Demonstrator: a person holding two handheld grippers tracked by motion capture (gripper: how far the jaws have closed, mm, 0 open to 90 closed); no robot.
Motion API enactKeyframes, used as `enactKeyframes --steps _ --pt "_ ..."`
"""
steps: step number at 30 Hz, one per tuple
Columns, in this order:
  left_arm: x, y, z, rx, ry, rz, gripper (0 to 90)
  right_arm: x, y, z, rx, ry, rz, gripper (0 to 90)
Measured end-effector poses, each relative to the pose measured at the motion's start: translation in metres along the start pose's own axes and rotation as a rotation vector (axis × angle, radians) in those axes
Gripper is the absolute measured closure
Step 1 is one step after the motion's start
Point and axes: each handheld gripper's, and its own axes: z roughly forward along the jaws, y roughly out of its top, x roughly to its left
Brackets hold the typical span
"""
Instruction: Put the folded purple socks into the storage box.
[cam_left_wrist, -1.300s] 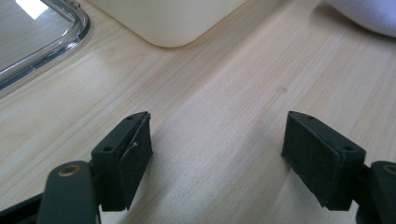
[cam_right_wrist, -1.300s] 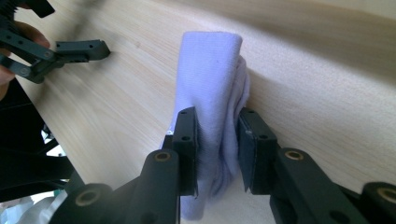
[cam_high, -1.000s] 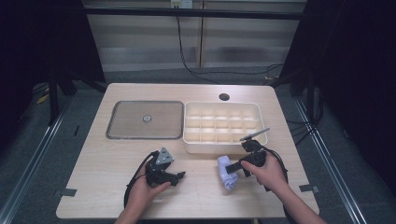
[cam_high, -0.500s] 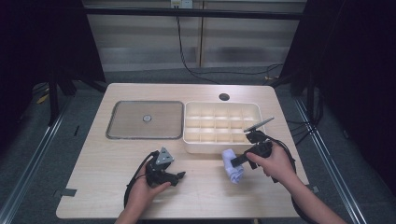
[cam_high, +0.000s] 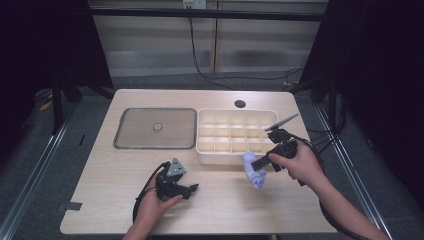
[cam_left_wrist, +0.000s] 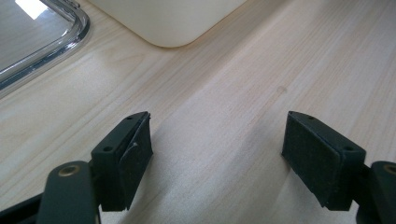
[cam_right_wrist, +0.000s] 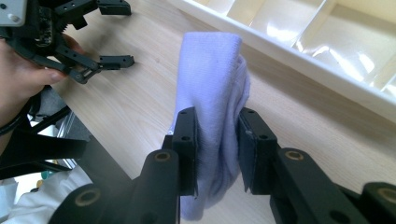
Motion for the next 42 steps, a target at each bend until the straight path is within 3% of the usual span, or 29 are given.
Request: enactKeyframes --steps 8,28,42 --pt "0.000 0.000 0.000 0.002 0.000 0.003 23.5 0.004 0.009 -0.018 0.001 -0.026 -0.011 71.0" --pt "0.000 0.000 0.000 -0.005 0.001 -0.005 23.5 -0.003 0.033 -0.037 0.006 -0.138 -0.012 71.0" --pt "-0.001 0.000 0.000 -0.005 0.002 -0.006 23.5 -0.017 0.048 -0.046 -0.007 -0.207 0.007 71.0"
